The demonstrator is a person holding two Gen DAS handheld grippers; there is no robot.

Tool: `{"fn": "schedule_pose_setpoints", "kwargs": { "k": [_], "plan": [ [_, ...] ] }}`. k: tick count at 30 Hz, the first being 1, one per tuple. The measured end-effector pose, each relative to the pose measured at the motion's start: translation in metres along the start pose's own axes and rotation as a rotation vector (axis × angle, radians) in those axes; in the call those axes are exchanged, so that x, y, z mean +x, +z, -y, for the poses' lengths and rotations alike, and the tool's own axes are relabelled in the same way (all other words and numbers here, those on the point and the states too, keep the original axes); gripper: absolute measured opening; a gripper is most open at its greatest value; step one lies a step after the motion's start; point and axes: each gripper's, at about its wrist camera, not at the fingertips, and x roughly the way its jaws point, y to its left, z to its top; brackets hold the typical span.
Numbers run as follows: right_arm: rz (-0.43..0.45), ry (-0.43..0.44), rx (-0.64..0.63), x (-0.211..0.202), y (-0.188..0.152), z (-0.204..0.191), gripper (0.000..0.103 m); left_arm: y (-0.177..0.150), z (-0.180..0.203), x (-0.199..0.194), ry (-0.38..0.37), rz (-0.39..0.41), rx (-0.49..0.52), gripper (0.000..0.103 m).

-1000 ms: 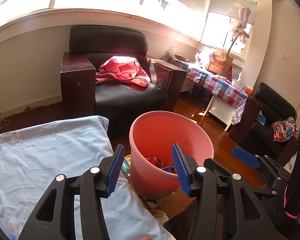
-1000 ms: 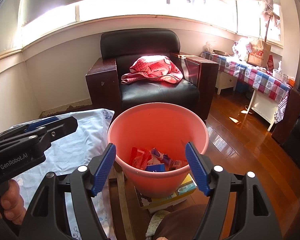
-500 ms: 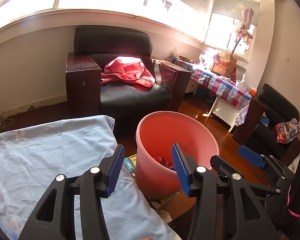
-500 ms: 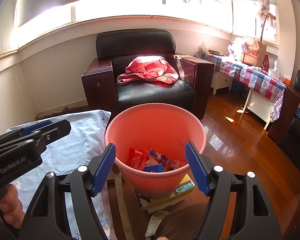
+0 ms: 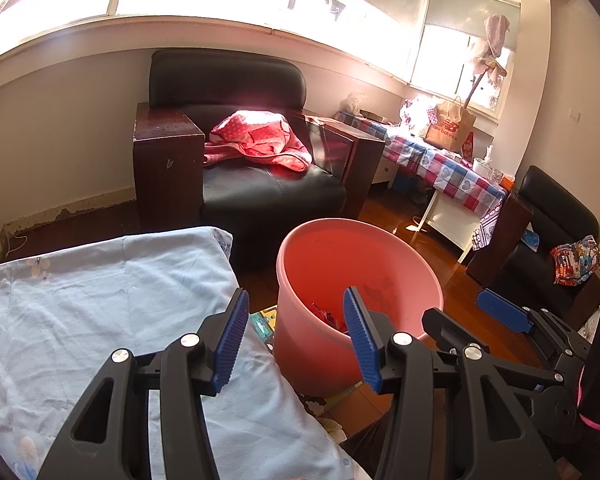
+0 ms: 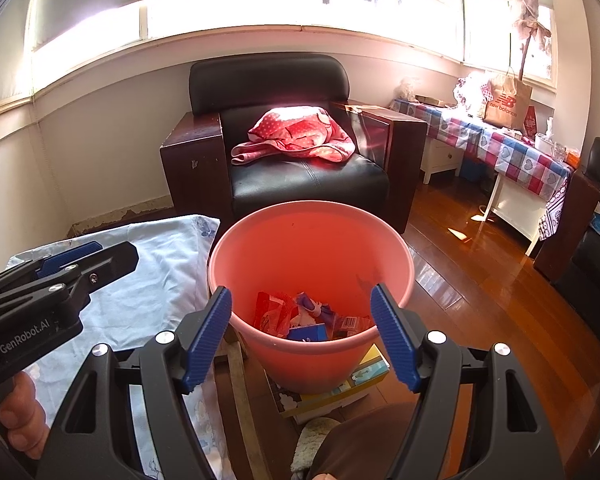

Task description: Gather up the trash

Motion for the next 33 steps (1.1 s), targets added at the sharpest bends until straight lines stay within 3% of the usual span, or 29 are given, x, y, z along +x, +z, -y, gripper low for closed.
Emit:
{"fn": "schedule_pose_setpoints", "kwargs": {
  "k": [33],
  "plan": [
    [-0.022,0.003,0.004,0.007,-0.003,0.001,0.072,-0.011,-0.001,0.005,-0.001,-0.015,0.007,0.048]
  ]
}}
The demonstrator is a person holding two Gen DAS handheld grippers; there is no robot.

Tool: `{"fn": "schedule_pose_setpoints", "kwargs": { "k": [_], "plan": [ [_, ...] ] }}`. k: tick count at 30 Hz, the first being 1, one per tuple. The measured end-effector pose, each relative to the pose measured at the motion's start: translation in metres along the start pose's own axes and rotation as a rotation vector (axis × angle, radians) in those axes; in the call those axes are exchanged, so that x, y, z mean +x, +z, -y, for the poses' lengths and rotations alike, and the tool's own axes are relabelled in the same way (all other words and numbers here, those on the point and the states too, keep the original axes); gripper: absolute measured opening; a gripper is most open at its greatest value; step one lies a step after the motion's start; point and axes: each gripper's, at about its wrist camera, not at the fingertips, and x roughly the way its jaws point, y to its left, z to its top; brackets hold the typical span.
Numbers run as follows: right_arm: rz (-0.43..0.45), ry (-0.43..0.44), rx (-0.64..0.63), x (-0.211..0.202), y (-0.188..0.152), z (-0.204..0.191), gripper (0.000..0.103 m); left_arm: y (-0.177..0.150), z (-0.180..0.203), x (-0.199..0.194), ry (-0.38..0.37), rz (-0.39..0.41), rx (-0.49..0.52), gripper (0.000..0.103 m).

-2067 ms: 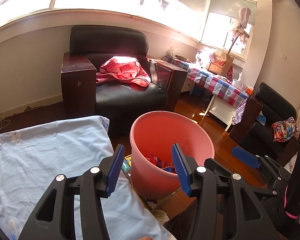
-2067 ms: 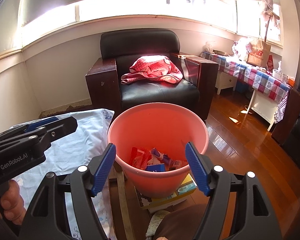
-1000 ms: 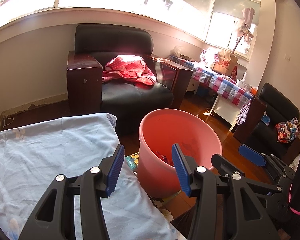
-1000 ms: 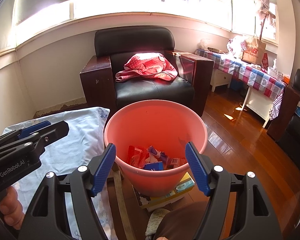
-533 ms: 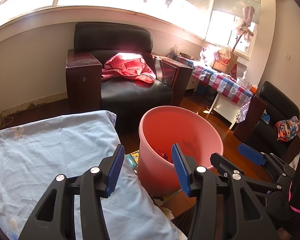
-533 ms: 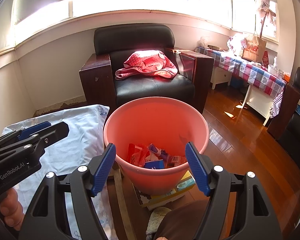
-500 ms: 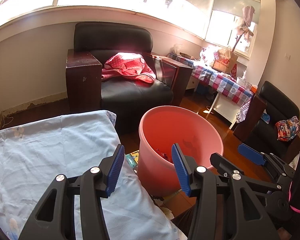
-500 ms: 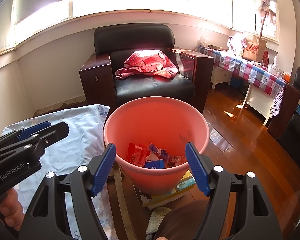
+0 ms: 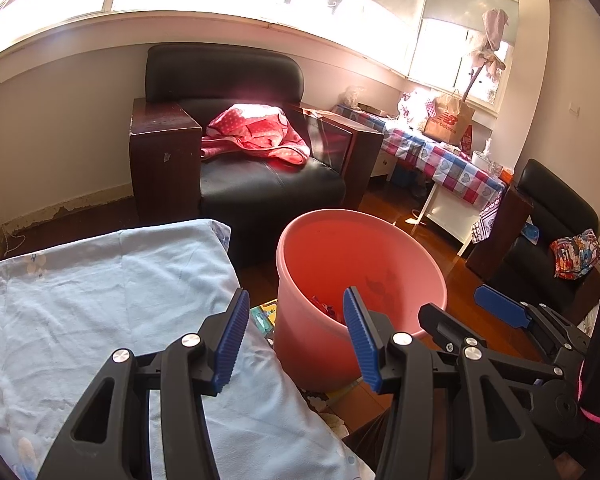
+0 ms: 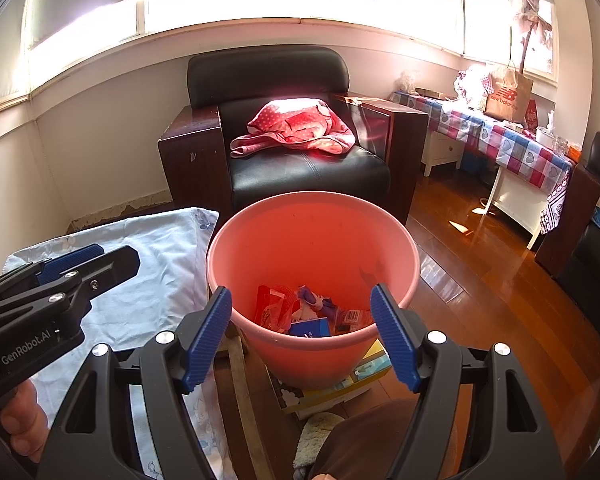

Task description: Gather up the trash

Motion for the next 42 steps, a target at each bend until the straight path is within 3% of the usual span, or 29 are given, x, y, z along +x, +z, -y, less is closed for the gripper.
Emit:
{"fn": "schedule_pose_setpoints", "kwargs": {
  "k": [42],
  "plan": [
    [-0.008,0.001,0.006,0.0022,-0.0001,0.0013,0.072,0.0021,0.0088,0.0058,-0.015,-0.030,0.031,0.046]
  ]
}}
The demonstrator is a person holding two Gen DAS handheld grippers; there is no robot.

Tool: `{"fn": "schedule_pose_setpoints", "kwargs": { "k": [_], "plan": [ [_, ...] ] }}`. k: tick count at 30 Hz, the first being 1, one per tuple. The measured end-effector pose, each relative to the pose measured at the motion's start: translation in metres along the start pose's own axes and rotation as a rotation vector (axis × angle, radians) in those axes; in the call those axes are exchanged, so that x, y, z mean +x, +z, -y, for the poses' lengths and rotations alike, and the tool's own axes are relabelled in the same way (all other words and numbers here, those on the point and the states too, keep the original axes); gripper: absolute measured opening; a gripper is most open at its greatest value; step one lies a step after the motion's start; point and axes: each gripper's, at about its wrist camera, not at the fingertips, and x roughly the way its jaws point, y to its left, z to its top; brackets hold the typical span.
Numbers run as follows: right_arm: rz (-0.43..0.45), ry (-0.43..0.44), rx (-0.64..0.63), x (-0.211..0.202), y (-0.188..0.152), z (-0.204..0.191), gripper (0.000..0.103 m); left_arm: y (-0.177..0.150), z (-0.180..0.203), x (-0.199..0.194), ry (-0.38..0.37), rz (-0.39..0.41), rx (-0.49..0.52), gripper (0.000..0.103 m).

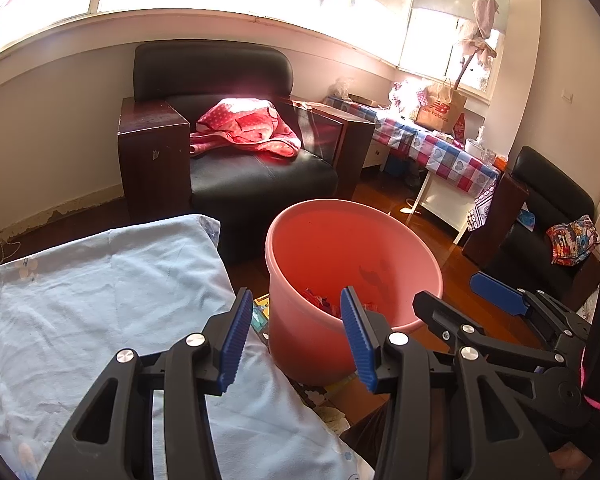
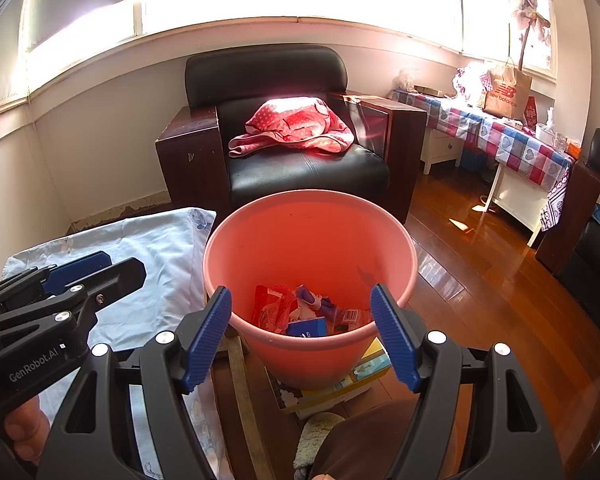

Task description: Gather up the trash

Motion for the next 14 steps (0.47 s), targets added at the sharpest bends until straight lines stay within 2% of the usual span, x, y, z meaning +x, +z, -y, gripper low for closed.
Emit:
{"fn": "schedule_pose_setpoints", "kwargs": {
  "k": [14],
  "plan": [
    [-0.002,0.003,-0.001,0.0014,-0.0017,-0.0007,0.072,-0.0002,-0.0021,0.0002,0.006,-0.009,-0.002,0.046]
  ]
}}
